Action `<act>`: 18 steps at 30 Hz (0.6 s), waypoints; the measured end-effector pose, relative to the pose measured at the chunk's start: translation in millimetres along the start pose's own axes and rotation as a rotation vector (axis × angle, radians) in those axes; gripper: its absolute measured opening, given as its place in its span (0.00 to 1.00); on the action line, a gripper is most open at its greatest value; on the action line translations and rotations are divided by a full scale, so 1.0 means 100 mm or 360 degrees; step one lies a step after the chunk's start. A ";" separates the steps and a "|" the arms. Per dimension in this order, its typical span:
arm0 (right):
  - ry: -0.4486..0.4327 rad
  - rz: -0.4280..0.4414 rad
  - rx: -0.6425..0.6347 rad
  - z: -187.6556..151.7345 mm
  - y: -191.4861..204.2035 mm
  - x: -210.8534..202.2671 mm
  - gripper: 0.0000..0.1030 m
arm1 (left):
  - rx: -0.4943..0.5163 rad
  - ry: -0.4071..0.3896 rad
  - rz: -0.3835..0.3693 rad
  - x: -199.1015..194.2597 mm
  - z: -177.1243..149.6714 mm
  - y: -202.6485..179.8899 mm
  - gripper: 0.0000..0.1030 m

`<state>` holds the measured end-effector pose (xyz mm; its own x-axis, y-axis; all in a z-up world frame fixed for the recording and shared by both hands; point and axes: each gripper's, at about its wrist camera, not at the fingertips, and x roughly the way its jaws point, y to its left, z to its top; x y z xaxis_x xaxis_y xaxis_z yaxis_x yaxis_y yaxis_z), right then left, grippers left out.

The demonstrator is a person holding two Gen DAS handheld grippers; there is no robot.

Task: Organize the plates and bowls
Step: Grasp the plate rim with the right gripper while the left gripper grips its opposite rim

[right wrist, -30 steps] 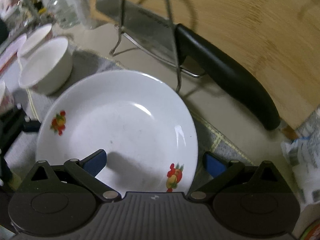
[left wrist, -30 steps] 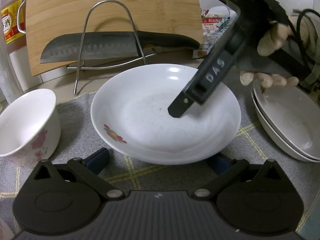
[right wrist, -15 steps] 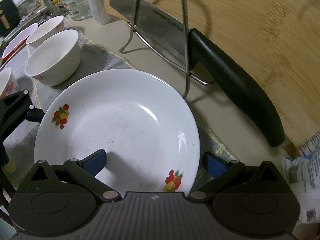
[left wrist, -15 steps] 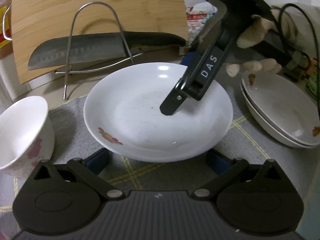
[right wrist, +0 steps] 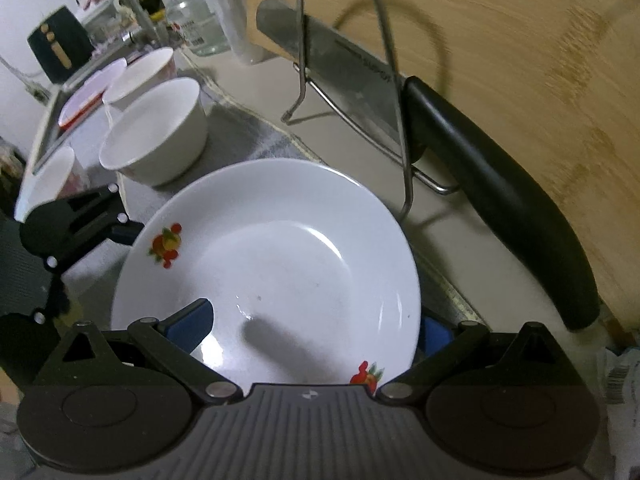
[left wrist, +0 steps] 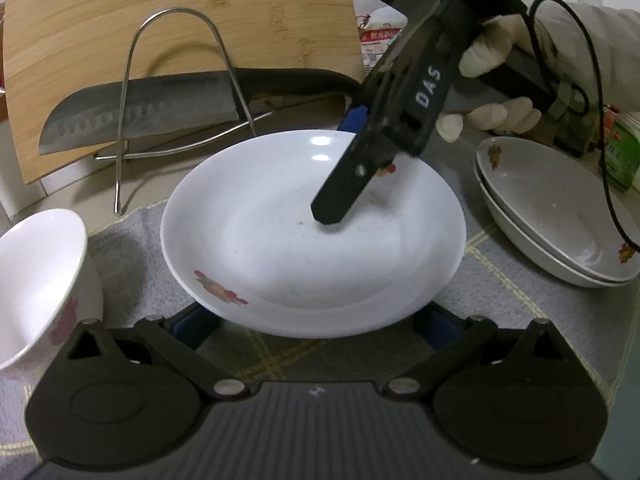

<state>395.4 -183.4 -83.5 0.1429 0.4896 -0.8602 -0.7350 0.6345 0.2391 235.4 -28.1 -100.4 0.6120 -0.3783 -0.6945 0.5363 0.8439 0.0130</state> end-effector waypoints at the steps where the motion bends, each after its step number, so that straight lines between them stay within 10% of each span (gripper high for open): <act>1: -0.0001 0.0010 0.0009 0.01 -0.01 0.00 1.00 | 0.0000 0.0000 0.0001 0.00 0.00 0.00 0.99; 18: -0.0055 0.0131 0.0088 0.05 -0.10 -0.02 1.00 | 0.0017 -0.0005 0.0010 -0.03 -0.03 0.02 0.99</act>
<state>405.7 -187.5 -81.7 0.1072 0.5613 -0.8207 -0.7077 0.6228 0.3335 233.2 -24.1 -100.0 0.6173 -0.3742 -0.6921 0.5384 0.8423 0.0248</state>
